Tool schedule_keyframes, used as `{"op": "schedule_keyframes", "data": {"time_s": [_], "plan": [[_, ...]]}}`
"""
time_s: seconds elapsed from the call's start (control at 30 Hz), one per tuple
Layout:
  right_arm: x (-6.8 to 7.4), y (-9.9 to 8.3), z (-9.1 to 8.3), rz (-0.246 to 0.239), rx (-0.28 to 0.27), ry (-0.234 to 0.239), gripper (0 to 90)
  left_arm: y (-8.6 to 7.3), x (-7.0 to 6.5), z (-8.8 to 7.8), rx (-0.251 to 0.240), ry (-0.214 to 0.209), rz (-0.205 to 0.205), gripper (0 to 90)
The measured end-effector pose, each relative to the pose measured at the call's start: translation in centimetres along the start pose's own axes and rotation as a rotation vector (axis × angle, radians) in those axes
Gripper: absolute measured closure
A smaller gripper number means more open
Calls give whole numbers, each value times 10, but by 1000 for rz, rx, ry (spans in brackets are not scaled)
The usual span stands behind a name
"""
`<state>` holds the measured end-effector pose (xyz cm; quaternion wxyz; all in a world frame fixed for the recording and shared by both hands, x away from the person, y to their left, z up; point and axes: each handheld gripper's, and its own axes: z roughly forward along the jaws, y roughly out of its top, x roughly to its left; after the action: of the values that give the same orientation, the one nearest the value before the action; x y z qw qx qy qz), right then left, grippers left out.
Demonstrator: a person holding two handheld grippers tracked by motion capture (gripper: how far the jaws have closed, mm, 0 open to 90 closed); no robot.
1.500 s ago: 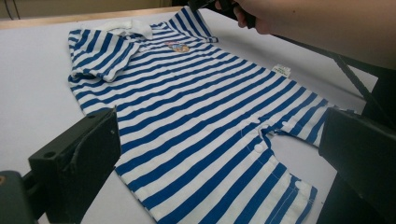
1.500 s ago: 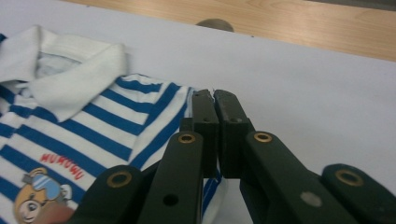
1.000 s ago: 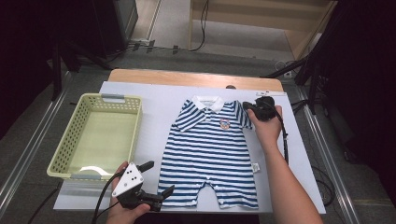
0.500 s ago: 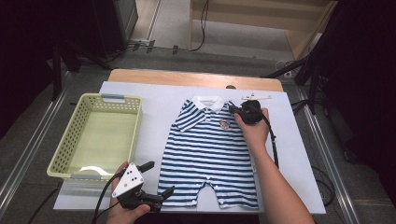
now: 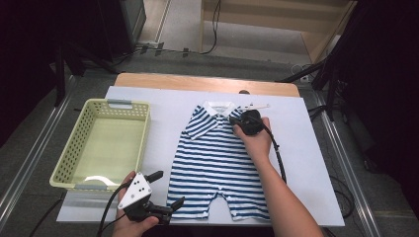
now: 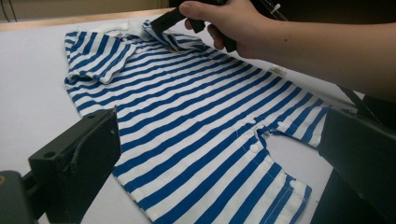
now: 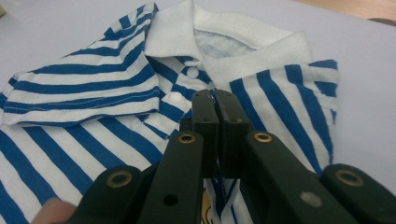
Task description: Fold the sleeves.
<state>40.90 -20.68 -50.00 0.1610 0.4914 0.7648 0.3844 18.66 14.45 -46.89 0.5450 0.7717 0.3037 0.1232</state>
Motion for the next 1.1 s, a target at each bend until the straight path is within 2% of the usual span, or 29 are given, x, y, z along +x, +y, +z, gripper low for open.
{"op": "schedule_keyframes", "data": {"time_s": [0.4, 0.67, 0.73, 0.87, 0.93, 1.03, 1.1], "plan": [[5, -3, 21, 27, 43, -13, 858, 0, 0, 0, 1, -3, 0, 0], [7, -2, 24, 42, 47, -14, 849, 0, 0, 1, 4, -5, 2, 0], [6, -2, 24, 42, 47, 2, 811, 0, 0, 0, 5, -4, 1, 0], [8, -2, 18, -4, 1, 18, 619, 0, 0, 0, 2, -5, 1, 0], [7, -1, 13, -12, -21, 18, 563, 0, 0, 0, 2, -3, -1, 0], [1, 1, 1, 8, -56, 27, 543, 0, 0, 0, 1, -4, 2, 0], [-6, -1, -7, 17, -66, 25, 580, 0, 0, 1, 3, -5, 2, 0]]}}
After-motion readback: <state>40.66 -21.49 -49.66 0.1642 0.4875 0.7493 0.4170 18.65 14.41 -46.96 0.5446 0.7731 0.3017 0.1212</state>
